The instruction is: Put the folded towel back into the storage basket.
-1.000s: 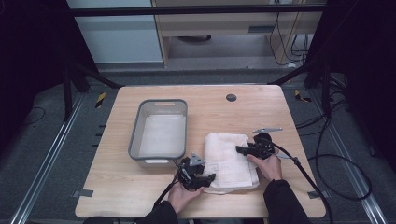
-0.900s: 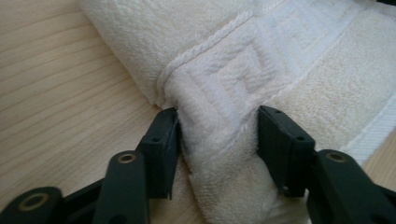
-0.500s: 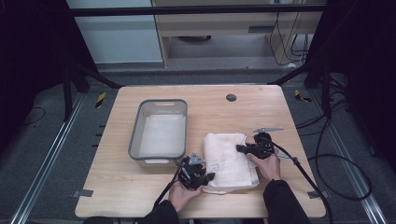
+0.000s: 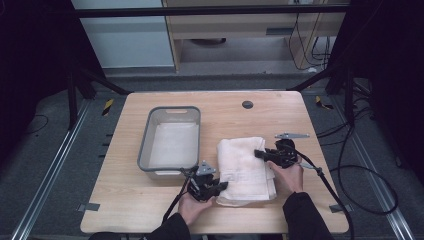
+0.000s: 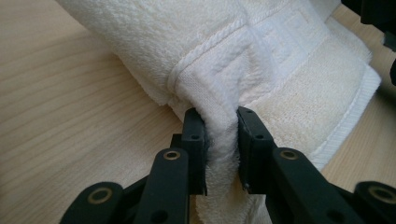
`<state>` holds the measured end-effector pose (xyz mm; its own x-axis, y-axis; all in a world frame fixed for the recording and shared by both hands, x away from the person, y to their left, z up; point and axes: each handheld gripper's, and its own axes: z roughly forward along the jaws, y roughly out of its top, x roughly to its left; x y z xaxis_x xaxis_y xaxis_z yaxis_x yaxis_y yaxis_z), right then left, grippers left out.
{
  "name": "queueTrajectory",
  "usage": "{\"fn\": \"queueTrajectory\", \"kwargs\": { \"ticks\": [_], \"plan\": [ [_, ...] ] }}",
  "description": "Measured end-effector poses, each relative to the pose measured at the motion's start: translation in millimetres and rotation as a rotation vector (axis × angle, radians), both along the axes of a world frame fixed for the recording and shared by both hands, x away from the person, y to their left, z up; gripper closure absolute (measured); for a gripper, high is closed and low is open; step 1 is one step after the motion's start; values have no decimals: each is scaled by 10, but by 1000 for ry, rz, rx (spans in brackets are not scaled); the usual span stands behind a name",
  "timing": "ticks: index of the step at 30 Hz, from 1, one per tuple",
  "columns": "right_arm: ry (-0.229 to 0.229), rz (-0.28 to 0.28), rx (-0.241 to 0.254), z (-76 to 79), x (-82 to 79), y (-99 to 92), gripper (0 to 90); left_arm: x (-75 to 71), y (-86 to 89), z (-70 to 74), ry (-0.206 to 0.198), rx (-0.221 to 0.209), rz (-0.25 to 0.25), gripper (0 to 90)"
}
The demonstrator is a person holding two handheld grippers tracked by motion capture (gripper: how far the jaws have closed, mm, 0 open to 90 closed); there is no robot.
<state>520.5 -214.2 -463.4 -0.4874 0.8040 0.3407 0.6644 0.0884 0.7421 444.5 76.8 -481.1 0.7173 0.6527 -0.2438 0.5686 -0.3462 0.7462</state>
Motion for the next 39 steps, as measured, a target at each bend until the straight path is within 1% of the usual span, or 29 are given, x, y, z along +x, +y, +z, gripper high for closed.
{"fn": "queueTrajectory", "kwargs": {
  "ticks": [1, 2, 3, 4, 5, 6, 7, 8, 9, 11, 12, 13, 14, 15, 18, 19, 20, 23, 24, 25, 26, 28, 29, 30, 31, 34, 39],
  "plan": [
    [0, 0, 0, 0, 0, 0, 689, 0, 0, 0, 0, 0, 0, 745],
    [-21, 0, 5, 66, -32, 3, 689, -14, 15, 45, -12, -9, -1, 745],
    [-21, 0, 5, 66, -32, 3, 689, -14, 15, 45, -12, -9, -1, 745],
    [-27, 0, 8, 90, -45, 4, 689, -29, 21, 76, -16, -17, 0, 745],
    [-39, 0, 11, 127, -63, 4, 689, -39, 26, 100, -21, -23, -2, 745],
    [-57, 0, 12, 187, -87, 3, 689, -56, 34, 143, -35, -30, -5, 745],
    [-57, 0, 12, 187, -87, 3, 689, -56, 34, 143, -35, -30, -5, 745],
    [-71, 0, 22, 242, -111, -2, 689, -72, 43, 192, -49, -36, -8, 745],
    [-76, 1, 30, 259, -118, -7, 689, -72, 43, 192, -49, -36, -8, 745],
    [-85, 2, 41, 303, -133, -15, 688, -93, 67, 272, -72, -48, -10, 745],
    [-94, -1, 44, 329, -142, -16, 688, -98, 73, 294, -76, -51, -9, 745],
    [-94, -1, 44, 329, -142, -16, 688, -98, 73, 294, -76, -51, -9, 745],
    [-108, -1, 50, 372, -158, -12, 688, -104, 85, 326, -85, -54, -8, 745],
    [-114, 0, 50, 387, -165, -11, 689, -104, 85, 326, -85, -54, -8, 745],
    [-132, -1, 56, 444, -190, -2, 689, -116, 112, 388, -103, -61, -8, 745],
    [-132, -1, 56, 444, -190, -2, 689, -116, 112, 388, -103, -61, -8, 746],
    [-139, -3, 64, 472, -202, -3, 689, -125, 117, 414, -109, -68, -4, 745],
    [-152, -3, 65, 514, -217, -1, 689, -127, 130, 449, -116, -75, -7, 746],
    [-157, -4, 70, 536, -226, 2, 689, -135, 146, 491, -126, -82, -7, 746],
    [-157, -4, 70, 536, -226, 2, 689, -135, 146, 491, -126, -82, -7, 746],
    [-171, -5, 76, 573, -238, 6, 689, -141, 161, 527, -133, -87, -8, 746],
    [-183, -7, 79, 610, -251, 13, 689, -148, 176, 573, -141, -99, -5, 747],
    [-183, -7, 79, 610, -251, 13, 689, -148, 176, 573, -141, -99, -5, 747],
    [-197, -8, 88, 645, -261, 17, 688, -154, 191, 611, -150, -103, -4, 747],
    [-197, -8, 88, 645, -261, 17, 688, -154, 191, 611, -150, -103, -4, 747],
    [-219, -10, 88, 706, -277, 31, 688, -166, 200, 661, -166, -105, -1, 747],
    [-233, -11, 84, 763, -279, 46, 686, -173, 212, 715, -182, -106, 3, 748]
  ]
}}
